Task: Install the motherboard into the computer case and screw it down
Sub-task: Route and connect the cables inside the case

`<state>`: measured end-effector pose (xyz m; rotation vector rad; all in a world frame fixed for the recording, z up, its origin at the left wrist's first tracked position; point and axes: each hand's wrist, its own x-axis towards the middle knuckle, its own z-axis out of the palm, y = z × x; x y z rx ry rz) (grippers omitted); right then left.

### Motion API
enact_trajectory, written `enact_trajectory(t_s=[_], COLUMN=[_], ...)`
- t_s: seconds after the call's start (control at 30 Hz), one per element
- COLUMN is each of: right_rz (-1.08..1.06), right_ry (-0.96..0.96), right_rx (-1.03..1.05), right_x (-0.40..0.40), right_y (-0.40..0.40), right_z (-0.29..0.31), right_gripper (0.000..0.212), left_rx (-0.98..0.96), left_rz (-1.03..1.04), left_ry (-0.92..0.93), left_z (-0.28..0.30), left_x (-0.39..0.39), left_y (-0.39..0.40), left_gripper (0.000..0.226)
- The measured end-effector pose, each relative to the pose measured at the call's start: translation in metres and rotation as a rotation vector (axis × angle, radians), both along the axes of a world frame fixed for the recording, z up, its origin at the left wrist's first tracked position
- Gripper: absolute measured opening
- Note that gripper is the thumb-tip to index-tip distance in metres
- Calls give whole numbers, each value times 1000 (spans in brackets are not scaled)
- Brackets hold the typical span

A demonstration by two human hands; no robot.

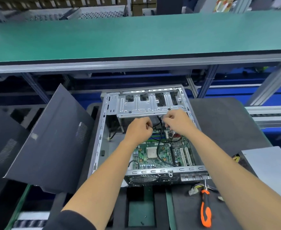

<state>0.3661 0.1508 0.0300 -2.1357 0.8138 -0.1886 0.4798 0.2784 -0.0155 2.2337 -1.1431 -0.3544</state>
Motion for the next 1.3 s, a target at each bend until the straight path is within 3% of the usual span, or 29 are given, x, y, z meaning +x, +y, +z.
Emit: enact_trajectory(t_s=[0.2, 0.4, 0.53, 0.63, 0.8, 1.03, 1.2, 1.3], right_rz=[108, 233, 310, 326, 302, 210, 112, 119], right_ry=[40, 24, -11, -35, -61, -127, -179, -153], right_rx=[-50, -39, -96, -109, -156, -254, -362, -480], right_x=[11, 45, 72, 91, 118, 142, 153, 169], right_y=[20, 59, 86, 99, 108, 104, 89, 75], right_z=[-4, 5, 10, 10, 3, -4, 1, 4], right_gripper=[16, 17, 17, 19, 21, 20, 18, 11], left_rx=[-259, -470, -376, -265, -100, 73, 197, 177], left_rz=[116, 453, 720, 792, 745, 564, 596, 604], left_ry=[37, -102, 49, 213, 317, 230, 298, 372], left_z=[21, 54, 43, 20, -17, -34, -43, -48], left_x=[6, 57, 95, 113, 132, 157, 172, 177], left_y=[19, 68, 108, 128, 133, 106, 81, 72], left_gripper=[14, 11, 12, 19, 25, 31, 52, 50])
